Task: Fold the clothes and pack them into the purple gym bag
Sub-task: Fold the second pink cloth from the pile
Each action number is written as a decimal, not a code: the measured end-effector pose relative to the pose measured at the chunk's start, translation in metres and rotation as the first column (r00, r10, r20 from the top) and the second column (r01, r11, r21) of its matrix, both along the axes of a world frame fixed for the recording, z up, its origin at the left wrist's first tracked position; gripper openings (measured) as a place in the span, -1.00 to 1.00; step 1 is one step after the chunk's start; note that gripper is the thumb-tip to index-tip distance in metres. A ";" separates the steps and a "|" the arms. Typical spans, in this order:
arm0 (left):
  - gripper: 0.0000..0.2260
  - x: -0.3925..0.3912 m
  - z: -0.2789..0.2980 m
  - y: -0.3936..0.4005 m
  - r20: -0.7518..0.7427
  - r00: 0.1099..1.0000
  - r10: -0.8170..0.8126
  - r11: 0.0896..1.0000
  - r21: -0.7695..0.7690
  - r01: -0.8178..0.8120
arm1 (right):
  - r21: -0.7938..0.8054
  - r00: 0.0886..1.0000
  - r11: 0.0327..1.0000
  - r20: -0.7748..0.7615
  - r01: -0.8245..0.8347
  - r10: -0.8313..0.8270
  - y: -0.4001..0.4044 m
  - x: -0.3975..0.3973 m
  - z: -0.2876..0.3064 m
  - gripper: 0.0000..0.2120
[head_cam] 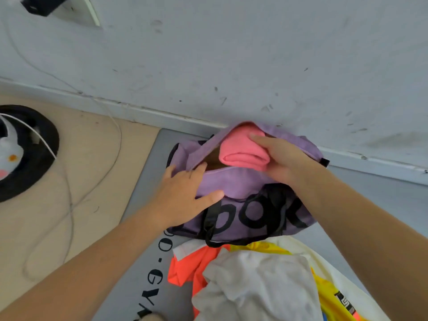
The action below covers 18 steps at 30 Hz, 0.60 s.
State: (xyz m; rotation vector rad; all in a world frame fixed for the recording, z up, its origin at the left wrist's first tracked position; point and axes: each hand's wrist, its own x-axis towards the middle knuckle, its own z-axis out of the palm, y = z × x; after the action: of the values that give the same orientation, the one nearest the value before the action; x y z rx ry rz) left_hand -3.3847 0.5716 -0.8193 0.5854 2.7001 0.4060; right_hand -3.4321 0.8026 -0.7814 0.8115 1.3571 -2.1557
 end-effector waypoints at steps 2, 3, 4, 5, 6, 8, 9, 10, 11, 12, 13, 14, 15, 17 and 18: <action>-0.44 0.008 -0.001 -0.003 0.004 0.998 -0.067 0.997 0.030 0.067 | 0.011 0.996 0.999 -0.079 0.031 -0.030 -0.005 -0.008 -0.010 -0.61; -0.47 0.012 -0.002 -0.004 0.015 0.994 -0.106 0.992 0.064 0.105 | 0.082 0.993 0.997 -0.117 0.017 -0.007 -0.007 -0.009 -0.016 -0.60; -0.44 0.016 -0.002 -0.006 0.034 0.988 -0.149 0.986 0.081 0.146 | 0.155 0.988 0.988 -0.157 0.011 0.013 -0.009 -0.009 -0.022 -0.59; -0.38 0.020 -0.003 -0.008 0.054 0.980 -0.191 0.980 0.074 0.187 | 0.215 0.983 0.977 -0.183 0.018 0.022 -0.011 -0.007 -0.028 -0.59; -0.35 0.023 -0.003 -0.009 0.066 0.973 -0.223 0.974 0.056 0.220 | 0.268 0.979 0.963 -0.202 0.031 0.024 -0.012 -0.006 -0.034 -0.59; -0.33 0.027 -0.003 -0.011 0.087 0.963 -0.256 0.967 0.040 0.253 | 0.481 0.963 0.877 -0.242 0.010 0.122 -0.011 -0.004 -0.043 -0.61; -0.33 0.029 -0.003 -0.011 0.098 0.961 -0.258 0.966 0.030 0.256 | 0.660 0.936 0.750 -0.234 -0.045 0.262 -0.009 -0.004 -0.047 -0.66; -0.33 0.029 -0.003 -0.012 0.102 0.962 -0.253 0.967 0.012 0.253 | 0.820 0.883 0.561 -0.171 -0.118 0.436 -0.005 -0.004 -0.051 -0.72; -0.32 0.029 -0.004 -0.013 0.100 0.965 -0.243 0.969 -0.012 0.245 | 0.916 0.809 0.353 -0.058 -0.190 0.585 -0.001 -0.002 -0.053 -0.76; -0.32 0.027 -0.004 -0.015 0.098 0.968 -0.231 0.971 -0.040 0.235 | 0.944 0.728 0.190 0.070 -0.269 0.682 0.003 0.001 -0.054 -0.75; -0.31 0.025 -0.005 -0.016 0.098 0.971 -0.220 0.971 -0.070 0.227 | 0.930 0.653 0.080 0.189 -0.358 0.733 0.007 0.005 -0.056 -0.67; -0.30 0.024 -0.006 -0.016 0.098 0.972 -0.214 0.970 -0.096 0.223 | 0.899 0.605 0.025 0.274 -0.438 0.747 0.011 0.010 -0.058 -0.56; -0.29 0.023 -0.008 -0.016 0.097 0.973 -0.211 0.968 -0.115 0.222 | 0.869 0.598 0.035 0.309 -0.493 0.740 0.016 0.016 -0.062 -0.49; -0.28 0.025 -0.011 -0.014 0.095 0.973 -0.212 0.965 -0.139 0.224 | 0.812 0.726 0.294 0.215 -0.505 0.653 0.019 0.028 -0.067 -0.45; -0.28 0.026 -0.012 -0.013 0.094 0.972 -0.215 0.962 -0.148 0.227 | 0.753 0.829 0.495 0.119 -0.434 0.546 0.016 0.033 -0.071 -0.45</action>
State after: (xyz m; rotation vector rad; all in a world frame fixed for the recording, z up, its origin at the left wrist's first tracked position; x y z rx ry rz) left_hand -3.3583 0.5582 -0.8315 0.7974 2.5276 0.1504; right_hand -3.3986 0.8188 -0.8523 0.4247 2.2948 -1.1477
